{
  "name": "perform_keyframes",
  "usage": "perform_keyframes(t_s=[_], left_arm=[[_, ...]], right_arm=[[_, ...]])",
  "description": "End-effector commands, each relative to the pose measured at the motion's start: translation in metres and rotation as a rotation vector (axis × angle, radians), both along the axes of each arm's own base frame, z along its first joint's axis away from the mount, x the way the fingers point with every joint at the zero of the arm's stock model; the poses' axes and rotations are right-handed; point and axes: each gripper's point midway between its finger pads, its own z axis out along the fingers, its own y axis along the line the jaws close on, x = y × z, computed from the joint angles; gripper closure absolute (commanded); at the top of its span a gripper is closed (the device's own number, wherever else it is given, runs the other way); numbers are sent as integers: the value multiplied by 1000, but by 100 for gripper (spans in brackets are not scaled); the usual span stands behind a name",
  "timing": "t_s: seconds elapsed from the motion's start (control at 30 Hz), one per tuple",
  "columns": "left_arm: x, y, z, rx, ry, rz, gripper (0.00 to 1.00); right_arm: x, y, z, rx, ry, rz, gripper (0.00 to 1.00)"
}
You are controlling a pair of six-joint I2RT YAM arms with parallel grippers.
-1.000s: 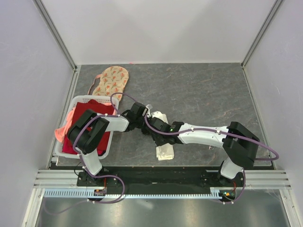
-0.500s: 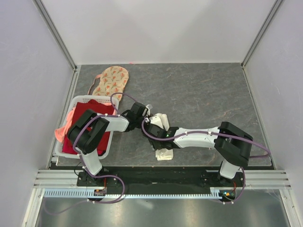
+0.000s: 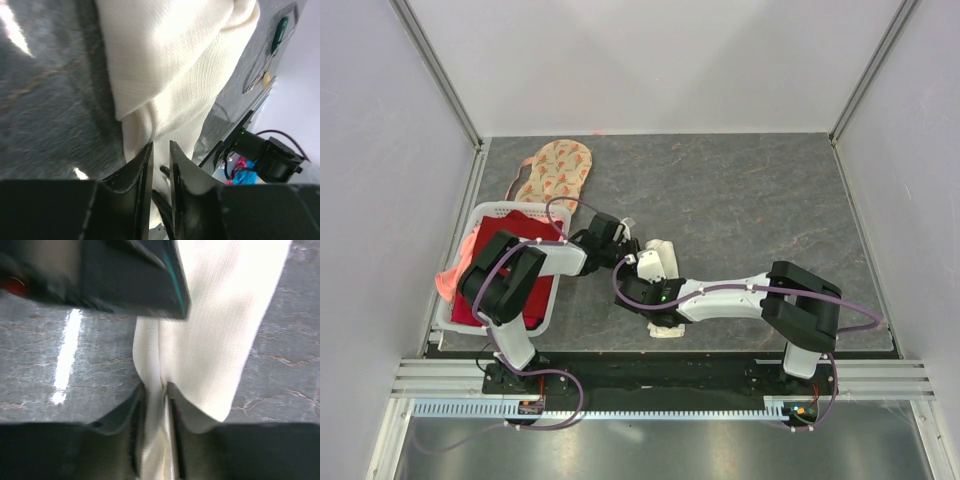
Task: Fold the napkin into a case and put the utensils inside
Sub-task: Pick up the smaller rectangle-folded napkin from the center of the board, then turn over the smaller rectangle-folded napkin at the center of the board.
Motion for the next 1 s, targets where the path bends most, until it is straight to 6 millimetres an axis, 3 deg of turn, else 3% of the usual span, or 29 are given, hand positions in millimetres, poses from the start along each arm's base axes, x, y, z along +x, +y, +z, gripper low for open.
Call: perform_keyframes(t_s=[0.0, 0.17, 0.2, 0.27, 0.33, 0.4, 0.43, 0.63, 0.7, 0.73, 0.8, 0.83, 0.87, 0.93, 0.97], left_arm=[[16, 6, 43, -113, -56, 22, 68], [23, 26, 86, -153, -108, 46, 62], [26, 34, 106, -174, -155, 65, 62], [21, 46, 117, -155, -165, 88, 62], [20, 60, 141, -144, -248, 119, 62], [15, 72, 144, -88, -271, 152, 62], [10, 78, 160, -84, -343, 148, 63], [-18, 116, 177, 64, -454, 199, 64], [-27, 128, 175, 122, -452, 214, 64], [-31, 132, 177, 133, -462, 221, 64], [-38, 139, 180, 151, -485, 233, 64], [-43, 142, 177, 164, -474, 232, 63], [-47, 144, 178, 167, -479, 234, 64], [-50, 147, 176, 179, -475, 231, 64], [-50, 147, 177, 181, -478, 234, 64]], right_arm=[[-9, -26, -26, -95, 27, -43, 77], [-14, -14, -18, -6, 53, -7, 100], [-16, -10, -16, 15, 58, 9, 100], [-14, 0, -5, 77, 58, 27, 100], [-18, 20, 4, 175, 94, 78, 100], [-21, 35, 20, 259, 110, 119, 100], [-19, 42, 28, 297, 105, 129, 100], [-19, 85, 88, 569, 121, 231, 100], [-15, 88, 93, 633, 139, 225, 100], [-19, 102, 106, 727, 161, 273, 100], [-17, 102, 101, 789, 197, 274, 100], [-23, 114, 111, 888, 230, 319, 100], [-22, 109, 101, 911, 255, 305, 100], [-22, 117, 110, 1034, 275, 325, 100], [-26, 113, 103, 1053, 306, 332, 100]])
